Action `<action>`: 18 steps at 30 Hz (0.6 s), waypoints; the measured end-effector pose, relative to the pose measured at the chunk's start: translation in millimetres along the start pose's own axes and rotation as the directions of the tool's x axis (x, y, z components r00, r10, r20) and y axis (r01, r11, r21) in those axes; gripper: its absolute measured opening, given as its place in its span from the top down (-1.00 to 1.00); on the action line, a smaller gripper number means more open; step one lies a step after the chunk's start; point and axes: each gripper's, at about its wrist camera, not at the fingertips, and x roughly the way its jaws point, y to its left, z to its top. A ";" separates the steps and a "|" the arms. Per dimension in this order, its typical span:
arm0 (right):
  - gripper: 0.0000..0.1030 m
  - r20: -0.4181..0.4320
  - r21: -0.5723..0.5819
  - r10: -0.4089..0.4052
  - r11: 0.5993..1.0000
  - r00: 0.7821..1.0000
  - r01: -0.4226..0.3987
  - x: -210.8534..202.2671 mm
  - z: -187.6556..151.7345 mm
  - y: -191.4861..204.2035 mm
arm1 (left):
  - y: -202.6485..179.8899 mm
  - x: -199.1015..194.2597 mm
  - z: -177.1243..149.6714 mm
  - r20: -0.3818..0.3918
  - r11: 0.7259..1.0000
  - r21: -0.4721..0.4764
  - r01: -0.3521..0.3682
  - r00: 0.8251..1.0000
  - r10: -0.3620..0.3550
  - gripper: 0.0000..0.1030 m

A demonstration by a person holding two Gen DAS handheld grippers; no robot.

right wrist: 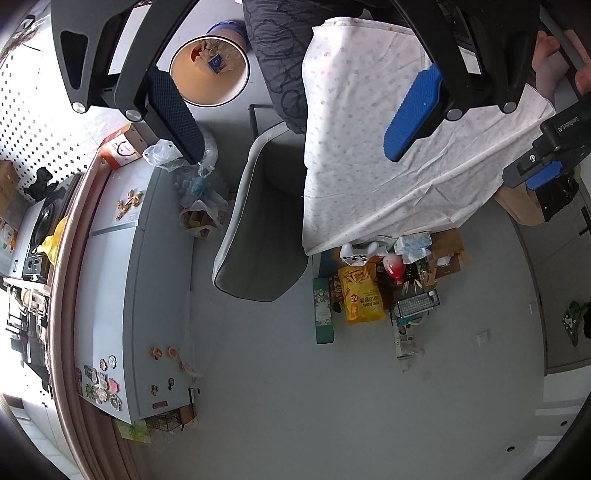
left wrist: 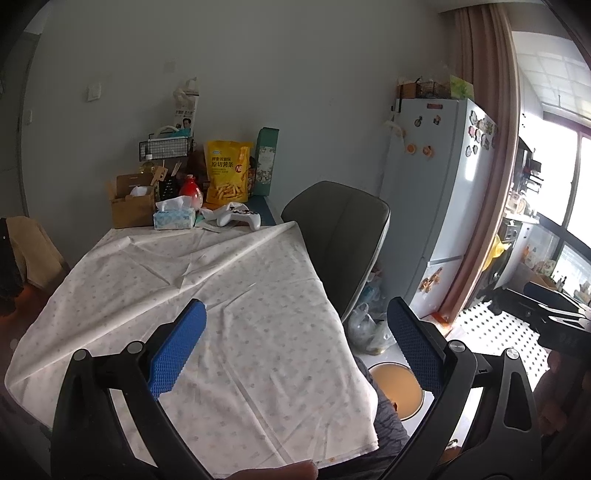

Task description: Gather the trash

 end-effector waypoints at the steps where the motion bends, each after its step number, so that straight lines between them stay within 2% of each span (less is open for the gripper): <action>1: -0.85 0.000 0.000 0.001 1.000 1.000 -0.001 0.0 0.0 0.0 | 0.3 -0.3 0.0 0.000 1.000 0.000 -0.001 1.000 0.001 -0.89; 18: -0.85 -0.007 -0.007 0.008 1.000 1.000 -0.008 3.3 -3.1 3.1 | 3.3 -2.9 -3.1 -0.002 1.000 0.004 -0.028 1.000 0.028 -0.89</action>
